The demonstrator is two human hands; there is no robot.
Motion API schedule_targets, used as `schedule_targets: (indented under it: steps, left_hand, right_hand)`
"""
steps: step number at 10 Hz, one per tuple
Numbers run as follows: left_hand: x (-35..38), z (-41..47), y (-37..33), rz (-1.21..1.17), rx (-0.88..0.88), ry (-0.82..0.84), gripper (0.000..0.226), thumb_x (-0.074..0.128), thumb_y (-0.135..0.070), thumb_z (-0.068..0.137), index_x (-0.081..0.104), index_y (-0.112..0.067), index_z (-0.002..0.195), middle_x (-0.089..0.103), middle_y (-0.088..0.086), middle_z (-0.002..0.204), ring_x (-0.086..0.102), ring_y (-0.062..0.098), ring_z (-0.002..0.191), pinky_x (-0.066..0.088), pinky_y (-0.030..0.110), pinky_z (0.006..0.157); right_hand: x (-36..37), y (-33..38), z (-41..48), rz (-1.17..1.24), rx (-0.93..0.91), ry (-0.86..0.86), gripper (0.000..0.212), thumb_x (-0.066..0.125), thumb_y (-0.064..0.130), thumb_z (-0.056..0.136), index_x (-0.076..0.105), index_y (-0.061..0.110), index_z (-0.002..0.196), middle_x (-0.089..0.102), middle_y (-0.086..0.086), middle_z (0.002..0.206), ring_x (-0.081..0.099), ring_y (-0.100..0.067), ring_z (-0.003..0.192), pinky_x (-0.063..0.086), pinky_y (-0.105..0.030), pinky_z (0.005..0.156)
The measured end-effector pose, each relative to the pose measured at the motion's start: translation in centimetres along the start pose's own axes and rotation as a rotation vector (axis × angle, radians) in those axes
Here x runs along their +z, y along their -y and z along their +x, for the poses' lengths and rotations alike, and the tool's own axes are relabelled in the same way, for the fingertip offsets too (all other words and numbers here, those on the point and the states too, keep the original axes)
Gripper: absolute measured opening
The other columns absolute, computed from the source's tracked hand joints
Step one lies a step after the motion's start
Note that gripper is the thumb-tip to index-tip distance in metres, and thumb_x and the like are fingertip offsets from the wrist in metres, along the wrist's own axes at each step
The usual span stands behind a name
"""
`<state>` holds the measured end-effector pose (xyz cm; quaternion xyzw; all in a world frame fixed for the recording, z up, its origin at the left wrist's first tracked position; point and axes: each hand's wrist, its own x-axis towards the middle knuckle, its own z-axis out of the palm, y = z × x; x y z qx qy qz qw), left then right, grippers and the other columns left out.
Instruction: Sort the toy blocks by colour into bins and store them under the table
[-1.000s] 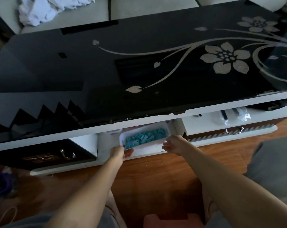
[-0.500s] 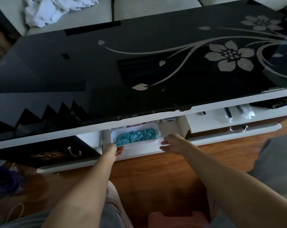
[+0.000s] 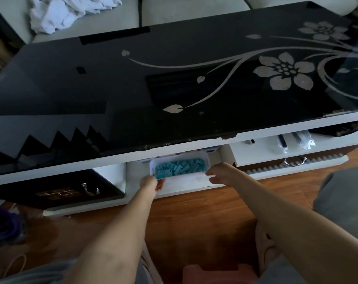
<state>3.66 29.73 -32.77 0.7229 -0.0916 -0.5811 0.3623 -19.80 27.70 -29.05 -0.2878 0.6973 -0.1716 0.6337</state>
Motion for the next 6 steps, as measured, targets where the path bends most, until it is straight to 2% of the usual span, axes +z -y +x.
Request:
schedule_targets:
  steps: [2,3,4,5,6]
  left_hand:
    - [1.8,-0.2,-0.3,0.008,-0.027,-0.021,0.029,0.031,-0.006,0.100,0.044,0.002,0.125,0.060,0.014,0.081,0.060,0.018,0.068,0.049,0.029,0.063]
    - [2.0,-0.2,-0.4,0.051,-0.027,-0.030,0.032,0.032,-0.005,0.100,0.041,0.003,0.129,0.059,0.014,0.080,0.058,0.017,0.066,0.049,0.029,0.064]
    - [1.8,-0.8,-0.5,0.154,-0.009,-0.034,0.028,0.035,-0.003,0.099,0.045,0.004,0.124,0.057,0.013,0.076,0.056,0.017,0.064,0.048,0.029,0.063]
    - [1.3,-1.4,-1.0,0.391,0.010,-0.015,0.026,0.040,-0.001,0.096,0.048,0.002,0.120,0.051,0.011,0.072,0.049,0.016,0.058,0.044,0.026,0.054]
    - [1.0,-3.5,-2.1,0.585,0.033,0.033,0.029,0.046,-0.009,0.093,0.048,-0.001,0.121,0.050,0.011,0.083,0.048,0.017,0.063,0.046,0.026,0.056]
  right_hand:
    - [-1.7,0.0,-0.5,-0.035,-0.021,-0.031,0.037,0.057,0.001,0.089,0.051,-0.004,0.126,0.047,-0.018,0.133,0.058,-0.032,0.110,0.053,-0.034,0.089]
    - [-1.7,0.4,-0.9,-0.059,-0.055,0.009,0.026,0.055,0.001,0.091,0.054,-0.004,0.117,0.047,-0.019,0.130,0.056,-0.034,0.112,0.051,-0.034,0.086]
    - [-1.6,0.8,-1.6,-0.211,-0.091,-0.029,0.029,0.056,0.006,0.091,0.054,-0.006,0.117,0.053,-0.024,0.125,0.053,-0.027,0.092,0.051,-0.033,0.083]
    - [-1.5,1.3,-2.1,-0.493,-0.107,-0.044,0.039,0.058,0.015,0.091,0.052,-0.004,0.125,0.062,-0.019,0.108,0.053,-0.020,0.081,0.050,-0.027,0.075]
    - [-1.5,2.6,-4.6,-0.655,-0.129,0.027,0.033,0.050,0.015,0.095,0.053,-0.001,0.124,0.048,-0.002,0.072,0.043,-0.009,0.056,0.037,-0.012,0.043]
